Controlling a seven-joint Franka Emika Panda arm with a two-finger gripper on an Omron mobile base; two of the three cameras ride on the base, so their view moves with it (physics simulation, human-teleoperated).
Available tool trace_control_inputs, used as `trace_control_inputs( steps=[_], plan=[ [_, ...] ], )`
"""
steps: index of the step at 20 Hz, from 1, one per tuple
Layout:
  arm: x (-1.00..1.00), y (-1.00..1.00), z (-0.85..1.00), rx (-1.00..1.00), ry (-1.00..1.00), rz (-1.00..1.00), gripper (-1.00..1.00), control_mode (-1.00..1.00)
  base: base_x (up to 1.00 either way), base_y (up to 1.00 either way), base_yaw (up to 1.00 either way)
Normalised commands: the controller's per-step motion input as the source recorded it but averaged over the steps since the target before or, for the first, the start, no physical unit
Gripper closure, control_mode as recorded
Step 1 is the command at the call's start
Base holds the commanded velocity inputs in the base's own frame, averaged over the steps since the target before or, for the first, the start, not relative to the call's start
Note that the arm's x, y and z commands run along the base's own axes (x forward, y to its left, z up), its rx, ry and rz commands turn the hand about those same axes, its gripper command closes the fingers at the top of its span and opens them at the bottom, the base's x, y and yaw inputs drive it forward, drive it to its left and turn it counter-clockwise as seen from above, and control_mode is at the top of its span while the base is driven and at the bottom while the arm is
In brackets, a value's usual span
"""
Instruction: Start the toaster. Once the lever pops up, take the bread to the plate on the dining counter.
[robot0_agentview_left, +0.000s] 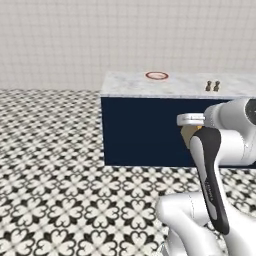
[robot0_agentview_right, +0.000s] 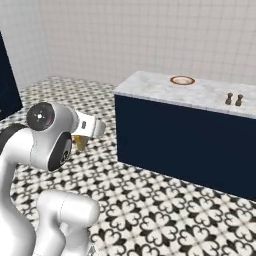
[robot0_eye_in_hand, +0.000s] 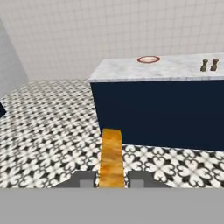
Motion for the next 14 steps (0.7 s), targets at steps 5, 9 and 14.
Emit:
trace_control_inputs(
  steps=[5,9,14],
  plan=[
    [0.00,0.00,0.00,0.00,0.00,0.00,1.00,1.00,1.00,0.00,-0.09],
    [0.00,0.00,0.00,0.00,0.00,0.00,1.00,1.00,1.00,0.00,-0.08],
    [0.00,0.00,0.00,0.00,0.00,0.00,1.00,1.00,1.00,0.00,-0.04]
  ],
)
